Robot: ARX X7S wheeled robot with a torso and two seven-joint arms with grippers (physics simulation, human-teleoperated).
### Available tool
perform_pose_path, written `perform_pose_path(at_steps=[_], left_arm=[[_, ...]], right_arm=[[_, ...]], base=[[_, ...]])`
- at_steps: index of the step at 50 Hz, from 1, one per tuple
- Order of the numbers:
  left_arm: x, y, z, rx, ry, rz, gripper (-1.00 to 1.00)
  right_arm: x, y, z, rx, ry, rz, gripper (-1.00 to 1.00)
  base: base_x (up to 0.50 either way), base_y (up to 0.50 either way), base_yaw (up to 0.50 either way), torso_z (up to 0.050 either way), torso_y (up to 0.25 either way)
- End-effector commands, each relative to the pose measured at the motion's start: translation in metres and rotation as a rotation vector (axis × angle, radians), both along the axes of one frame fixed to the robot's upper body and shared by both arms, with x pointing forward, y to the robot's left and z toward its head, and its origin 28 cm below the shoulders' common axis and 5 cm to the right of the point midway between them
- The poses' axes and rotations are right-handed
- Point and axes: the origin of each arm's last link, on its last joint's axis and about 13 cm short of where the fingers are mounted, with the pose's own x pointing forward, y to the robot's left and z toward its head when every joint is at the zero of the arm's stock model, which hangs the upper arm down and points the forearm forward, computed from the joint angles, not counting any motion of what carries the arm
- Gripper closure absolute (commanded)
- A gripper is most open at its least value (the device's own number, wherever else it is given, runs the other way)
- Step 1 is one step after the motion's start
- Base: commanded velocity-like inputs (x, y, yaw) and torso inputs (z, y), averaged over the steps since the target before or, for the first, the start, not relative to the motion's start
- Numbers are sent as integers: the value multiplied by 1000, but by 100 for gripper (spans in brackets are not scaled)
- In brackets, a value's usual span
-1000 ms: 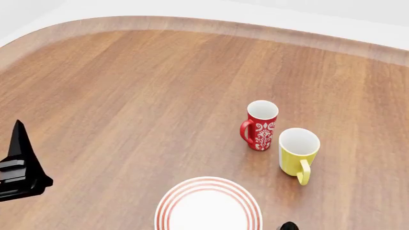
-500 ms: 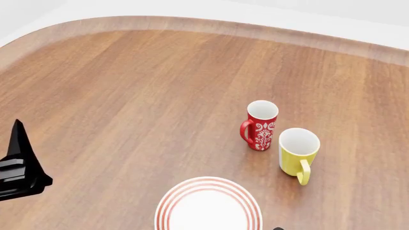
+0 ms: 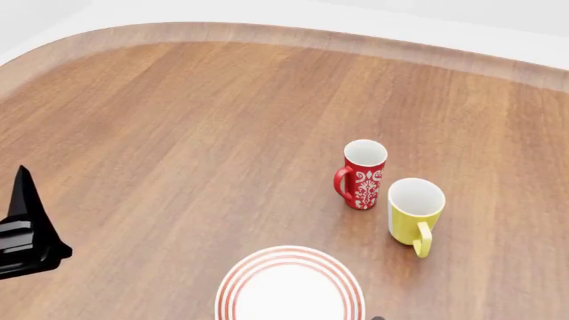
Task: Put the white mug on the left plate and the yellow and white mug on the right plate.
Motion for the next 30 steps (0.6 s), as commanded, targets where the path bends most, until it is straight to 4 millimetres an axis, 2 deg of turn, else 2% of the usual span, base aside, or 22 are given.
perform_pose_path(at_steps=[1, 30], left_arm=[[-1, 0, 1, -6, -3, 3, -100], [-1, -1, 5, -22, -10, 11, -100]], right_arm=[[2, 1, -3, 4, 27, 12, -100], [11, 0, -4, -7, 127, 10, -100]], base=[[0, 0, 0, 0, 0], [0, 0, 0, 0, 0]])
